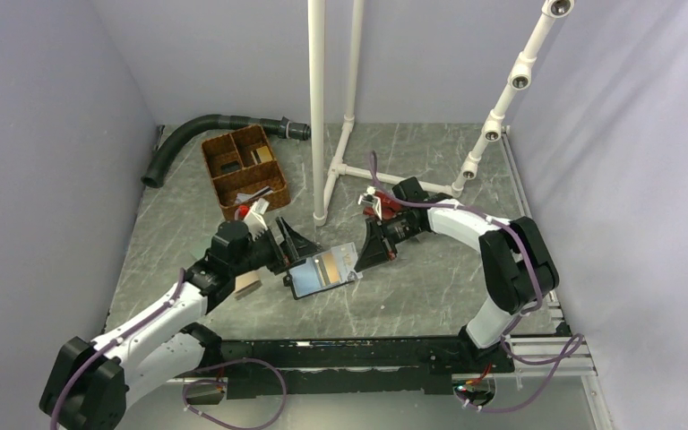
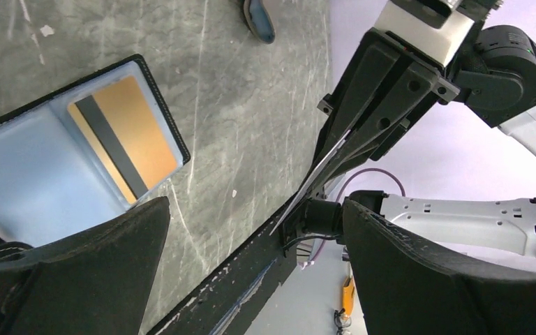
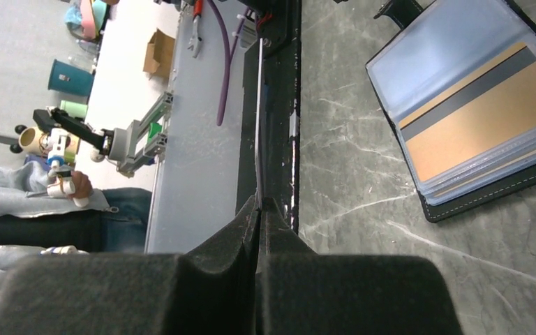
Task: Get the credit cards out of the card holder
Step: Remove the credit card from the card holder.
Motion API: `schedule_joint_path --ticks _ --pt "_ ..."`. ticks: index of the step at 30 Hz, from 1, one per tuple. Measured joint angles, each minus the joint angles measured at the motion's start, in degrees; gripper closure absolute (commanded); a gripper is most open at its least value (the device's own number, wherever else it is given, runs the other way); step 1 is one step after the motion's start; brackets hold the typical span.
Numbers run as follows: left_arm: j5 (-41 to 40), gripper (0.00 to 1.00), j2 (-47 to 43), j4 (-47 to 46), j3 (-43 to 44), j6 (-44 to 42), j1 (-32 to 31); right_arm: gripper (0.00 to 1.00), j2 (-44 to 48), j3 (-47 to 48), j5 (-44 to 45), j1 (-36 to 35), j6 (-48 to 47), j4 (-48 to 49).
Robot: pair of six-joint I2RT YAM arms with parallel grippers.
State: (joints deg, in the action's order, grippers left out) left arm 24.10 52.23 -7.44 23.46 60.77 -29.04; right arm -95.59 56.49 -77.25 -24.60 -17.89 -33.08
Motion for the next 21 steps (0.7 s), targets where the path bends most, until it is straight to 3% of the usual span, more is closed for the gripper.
schedule_joint_path --ticks 21 --pt "-5.01 0.02 5.05 -7.82 -0.55 0.44 -8.28 1.0 0.87 -4.63 -3.85 0.57 15.85 16.61"
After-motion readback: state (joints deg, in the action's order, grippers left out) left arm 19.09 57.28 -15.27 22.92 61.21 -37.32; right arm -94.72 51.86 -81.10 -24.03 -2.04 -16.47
